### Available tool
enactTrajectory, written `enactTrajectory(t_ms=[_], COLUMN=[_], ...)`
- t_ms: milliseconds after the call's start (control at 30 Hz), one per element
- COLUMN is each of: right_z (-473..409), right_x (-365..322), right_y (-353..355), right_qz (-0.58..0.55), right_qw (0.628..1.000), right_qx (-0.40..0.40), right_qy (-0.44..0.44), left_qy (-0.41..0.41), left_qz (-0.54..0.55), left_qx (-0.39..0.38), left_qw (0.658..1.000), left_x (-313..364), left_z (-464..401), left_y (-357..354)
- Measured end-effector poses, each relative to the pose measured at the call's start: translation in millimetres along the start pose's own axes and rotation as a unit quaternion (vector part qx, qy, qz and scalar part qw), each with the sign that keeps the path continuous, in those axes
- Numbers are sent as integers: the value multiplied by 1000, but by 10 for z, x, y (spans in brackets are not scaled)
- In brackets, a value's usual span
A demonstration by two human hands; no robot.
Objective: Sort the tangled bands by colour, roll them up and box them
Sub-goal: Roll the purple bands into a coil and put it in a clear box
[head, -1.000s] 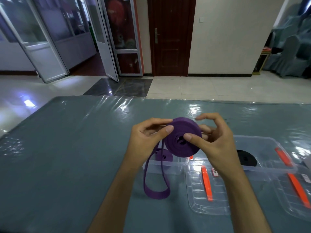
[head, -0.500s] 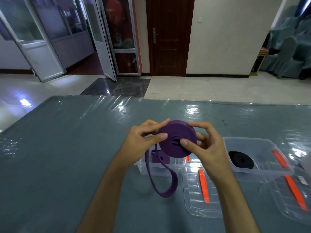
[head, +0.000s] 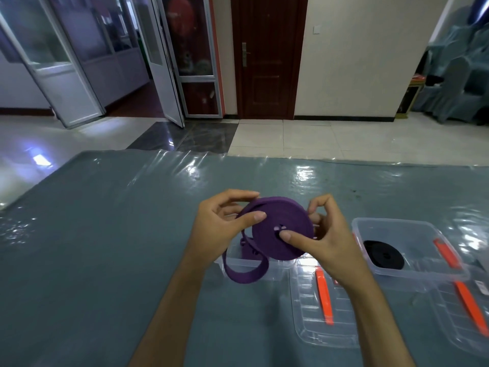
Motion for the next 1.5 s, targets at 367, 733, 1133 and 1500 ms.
enactTrajectory(t_ms=[367, 733, 1133, 1500], right_z=[17, 80, 179, 250], right_x=[129, 138, 265, 621], right_y=[-38, -46, 29, -37], right_qz=[19, -10, -54, -47], right_qw=[1000, 1000, 997, 987], right_qx=[-7, 18, 60, -79], right_qy=[0, -8, -19, -131], left_qy=[48, 91, 99, 127], left_qz=[8, 106, 41, 12], left_qx=[-8, 17, -45, -5], left_qw=[999, 990, 993, 992], left_x=[-185, -289, -246, -354], left_z=[94, 255, 430, 533], left_y=[8, 3, -130, 41])
Point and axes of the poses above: each hand's wrist, its own z-axis away from the middle knuckle, its own y-axis out of the back of the hand, x = y × z, the point moved 8 cm from there along -z, towards the middle knuckle, and after that the axes turned 1 degree about -y, right-handed, at the moved point
